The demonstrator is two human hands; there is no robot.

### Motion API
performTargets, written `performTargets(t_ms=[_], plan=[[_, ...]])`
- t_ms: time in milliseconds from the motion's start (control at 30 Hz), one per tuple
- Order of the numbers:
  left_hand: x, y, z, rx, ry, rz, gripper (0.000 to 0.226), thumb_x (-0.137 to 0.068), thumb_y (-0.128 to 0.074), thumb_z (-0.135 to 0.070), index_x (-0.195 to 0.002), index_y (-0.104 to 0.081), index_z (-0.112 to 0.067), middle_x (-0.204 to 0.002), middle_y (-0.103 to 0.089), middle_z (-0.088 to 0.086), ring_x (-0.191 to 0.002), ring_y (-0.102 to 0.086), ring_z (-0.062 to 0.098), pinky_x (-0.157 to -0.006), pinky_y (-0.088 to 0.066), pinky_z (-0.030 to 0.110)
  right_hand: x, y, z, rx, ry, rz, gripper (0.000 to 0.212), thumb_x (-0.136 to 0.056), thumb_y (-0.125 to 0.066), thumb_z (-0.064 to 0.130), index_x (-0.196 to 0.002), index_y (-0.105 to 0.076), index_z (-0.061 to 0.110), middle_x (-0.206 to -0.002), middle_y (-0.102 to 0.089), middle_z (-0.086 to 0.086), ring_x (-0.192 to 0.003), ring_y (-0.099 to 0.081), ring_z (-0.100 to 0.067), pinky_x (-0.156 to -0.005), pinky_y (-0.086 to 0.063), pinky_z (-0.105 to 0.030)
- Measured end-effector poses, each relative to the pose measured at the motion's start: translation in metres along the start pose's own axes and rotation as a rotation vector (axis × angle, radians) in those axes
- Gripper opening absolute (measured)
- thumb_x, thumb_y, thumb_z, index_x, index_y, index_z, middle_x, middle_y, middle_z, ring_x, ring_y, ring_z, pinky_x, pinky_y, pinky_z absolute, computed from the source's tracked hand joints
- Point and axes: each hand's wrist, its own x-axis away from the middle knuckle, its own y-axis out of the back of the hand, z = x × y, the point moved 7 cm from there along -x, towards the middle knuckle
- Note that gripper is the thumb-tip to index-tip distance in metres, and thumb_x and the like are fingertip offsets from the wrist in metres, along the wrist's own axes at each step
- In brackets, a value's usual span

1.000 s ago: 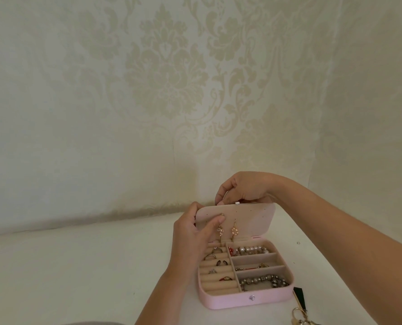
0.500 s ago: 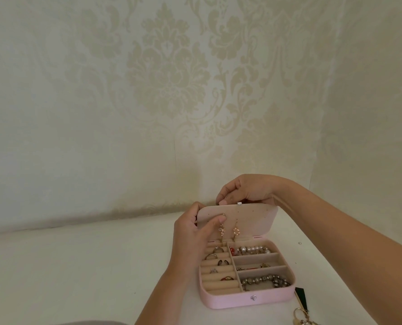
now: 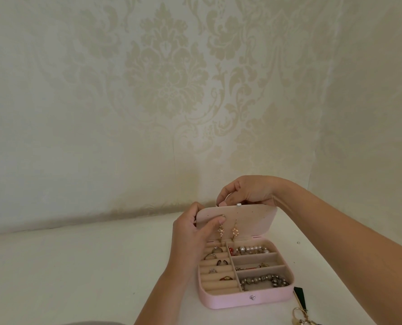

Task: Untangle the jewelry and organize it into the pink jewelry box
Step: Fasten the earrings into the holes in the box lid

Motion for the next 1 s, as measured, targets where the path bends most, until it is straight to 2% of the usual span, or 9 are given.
performTargets(t_ms=[200, 400, 500, 667, 867, 1000], plan=[[0.000, 0.001, 0.001, -0.009, 0.007, 0.002, 0.022, -0.074, -0.079, -0.023, -0.073, -0.057, -0.019, -0.074, -0.068, 0.005, -0.077, -0.069, 0.032, -0.065, -0.055, 0.057, 0.000, -0.001, 0.001, 0.028, 0.025, 0.004, 0.008, -0.087, -0.064, 0.008, -0.084, -0.070, 0.014, -0.066, -0.067, 0.003, -0.046, -0.057, -0.004, -0.042, -0.046, -0.016], [0.002, -0.001, -0.003, -0.013, 0.004, 0.004, 0.020, -0.074, -0.078, -0.020, -0.073, -0.058, -0.017, -0.070, -0.068, -0.004, -0.073, -0.070, 0.023, -0.066, -0.056, 0.054, 0.001, 0.000, 0.004, 0.112, 0.019, -0.009, 0.007, -0.085, -0.067, 0.012, -0.084, -0.071, 0.017, -0.067, -0.067, 0.003, -0.048, -0.057, -0.005, -0.045, -0.048, -0.017], [0.000, 0.000, -0.001, -0.019, -0.003, 0.003, 0.021, -0.074, -0.079, -0.022, -0.073, -0.058, -0.020, -0.072, -0.068, -0.001, -0.075, -0.069, 0.026, -0.065, -0.056, 0.054, 0.001, -0.001, 0.005, 0.109, -0.027, -0.004, 0.006, -0.084, -0.068, 0.011, -0.085, -0.072, 0.016, -0.071, -0.067, -0.001, -0.051, -0.059, -0.008, -0.048, -0.051, -0.019], [0.000, -0.001, -0.005, -0.002, -0.034, -0.009, 0.016, -0.074, -0.078, -0.015, -0.080, -0.065, -0.022, -0.074, -0.069, -0.006, -0.074, -0.069, 0.016, -0.063, -0.059, 0.041, 0.003, 0.003, 0.012, 0.197, -0.015, -0.101, 0.004, -0.079, -0.075, 0.015, -0.079, -0.074, 0.019, -0.069, -0.065, -0.003, -0.049, -0.054, -0.010, -0.046, -0.047, -0.018], [0.000, -0.001, -0.004, 0.022, -0.018, -0.003, 0.019, -0.074, -0.078, -0.016, -0.080, -0.067, -0.030, -0.077, -0.069, -0.005, -0.079, -0.070, 0.022, -0.064, -0.059, 0.046, 0.005, 0.001, 0.007, 0.087, -0.095, -0.120, 0.007, -0.082, -0.071, 0.009, -0.079, -0.066, 0.013, -0.067, -0.060, -0.003, -0.041, -0.053, -0.008, -0.042, -0.046, -0.017], [0.000, 0.000, -0.003, 0.020, -0.005, -0.015, 0.018, -0.074, -0.078, -0.017, -0.082, -0.067, -0.030, -0.079, -0.070, -0.004, -0.080, -0.070, 0.022, -0.069, -0.057, 0.052, 0.009, 0.001, 0.012, 0.117, -0.087, -0.174, 0.013, -0.082, -0.071, 0.007, -0.075, -0.062, 0.013, -0.054, -0.057, 0.002, -0.037, -0.050, -0.005, -0.040, -0.042, -0.015]])
